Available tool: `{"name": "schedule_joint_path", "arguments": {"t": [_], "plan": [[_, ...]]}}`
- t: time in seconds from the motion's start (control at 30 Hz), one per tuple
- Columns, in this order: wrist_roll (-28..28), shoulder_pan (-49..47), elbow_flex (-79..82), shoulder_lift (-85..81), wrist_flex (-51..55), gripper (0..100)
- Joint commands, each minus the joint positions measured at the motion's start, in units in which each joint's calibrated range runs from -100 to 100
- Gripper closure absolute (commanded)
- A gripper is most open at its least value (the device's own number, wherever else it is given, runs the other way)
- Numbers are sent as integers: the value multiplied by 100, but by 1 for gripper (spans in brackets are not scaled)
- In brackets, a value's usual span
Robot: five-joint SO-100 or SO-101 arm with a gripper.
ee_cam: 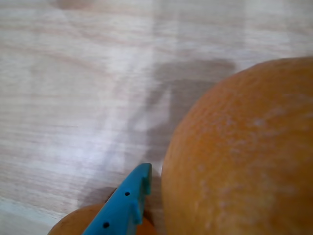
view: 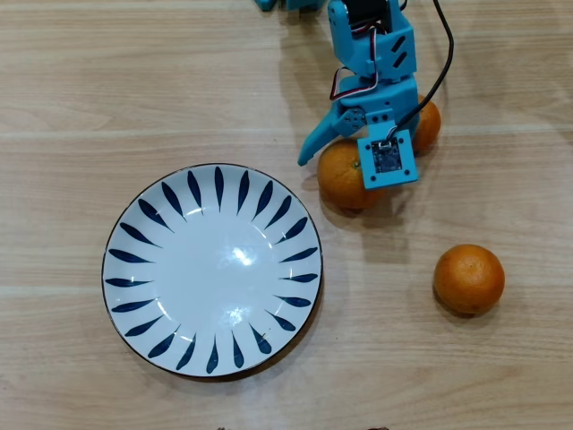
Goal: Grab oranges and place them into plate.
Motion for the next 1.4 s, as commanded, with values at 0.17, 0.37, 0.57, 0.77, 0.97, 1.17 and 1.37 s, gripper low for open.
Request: {"name": "schedule_joint_path", "arguments": {"t": [0.17,0.37,0.57,0.77,0.97,1.17,1.37], "plan": [[7,55,-62,-46,-104,77],[54,104,-216,-334,-27,74],[770,394,-1076,-1044,764,71],[1450,983,-2579,-1331,2191,70],[2061,1733,-3113,-1340,2363,71],[2443,2459,-2805,-1196,1804,71],[2474,2765,-1664,-570,317,71]]}}
